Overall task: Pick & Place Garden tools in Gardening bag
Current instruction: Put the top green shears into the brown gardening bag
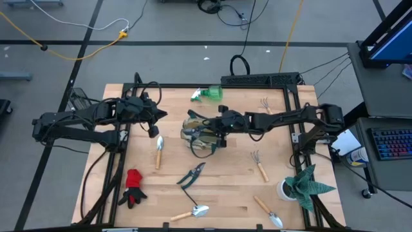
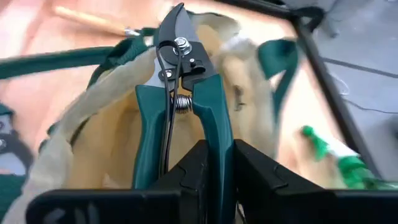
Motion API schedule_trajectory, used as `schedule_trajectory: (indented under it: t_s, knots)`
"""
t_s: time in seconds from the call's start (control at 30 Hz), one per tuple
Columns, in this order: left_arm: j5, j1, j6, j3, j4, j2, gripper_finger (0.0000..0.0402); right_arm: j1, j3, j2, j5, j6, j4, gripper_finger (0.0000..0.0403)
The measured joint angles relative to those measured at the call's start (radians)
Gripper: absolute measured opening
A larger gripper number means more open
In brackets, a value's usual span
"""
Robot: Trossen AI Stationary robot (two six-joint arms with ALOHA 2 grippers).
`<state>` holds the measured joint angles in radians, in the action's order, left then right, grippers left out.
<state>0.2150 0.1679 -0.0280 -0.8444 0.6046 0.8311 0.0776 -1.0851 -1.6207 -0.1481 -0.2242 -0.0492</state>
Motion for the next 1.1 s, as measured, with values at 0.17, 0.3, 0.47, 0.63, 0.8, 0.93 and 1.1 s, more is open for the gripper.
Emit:
schedule_trajectory:
  t_s: [0.17, 0.3, 0.47, 0.63, 0.8, 0.93, 1.1]
  knots:
    - [0.0, 0.0, 0.001, 0.0, 0.001, 0.0, 0.0031, -0.001, 0.0, 0.011, -0.068, 0.02, 0.052, 0.0054]
    - [0.0, 0.0, 0.002, 0.0, 0.001, 0.0, 0.0031, -0.001, 0.0, 0.011, -0.067, 0.029, 0.081, 0.0054]
    - [0.0, 0.0, 0.003, 0.0, 0.0, 0.0, 0.0031, -0.001, 0.0, 0.011, -0.058, 0.025, 0.085, 0.0054]
    - [0.0, 0.0, 0.003, 0.0, -0.001, 0.0, 0.0031, 0.0, 0.0, 0.011, 0.082, -0.024, 0.085, 0.0054]
    - [0.0, 0.0, 0.003, 0.0, -0.002, 0.0, 0.0031, -0.002, 0.008, 0.011, 0.122, -0.056, 0.083, 0.0054]
    - [0.0, 0.0, 0.002, 0.0, -0.002, 0.0, 0.0031, 0.0, 0.028, 0.011, 0.124, -0.064, 0.074, 0.0054]
    - [0.0, 0.0, 0.002, 0.0, -0.002, 0.0, 0.0031, -0.006, 0.063, 0.011, 0.126, -0.114, 0.076, 0.0054]
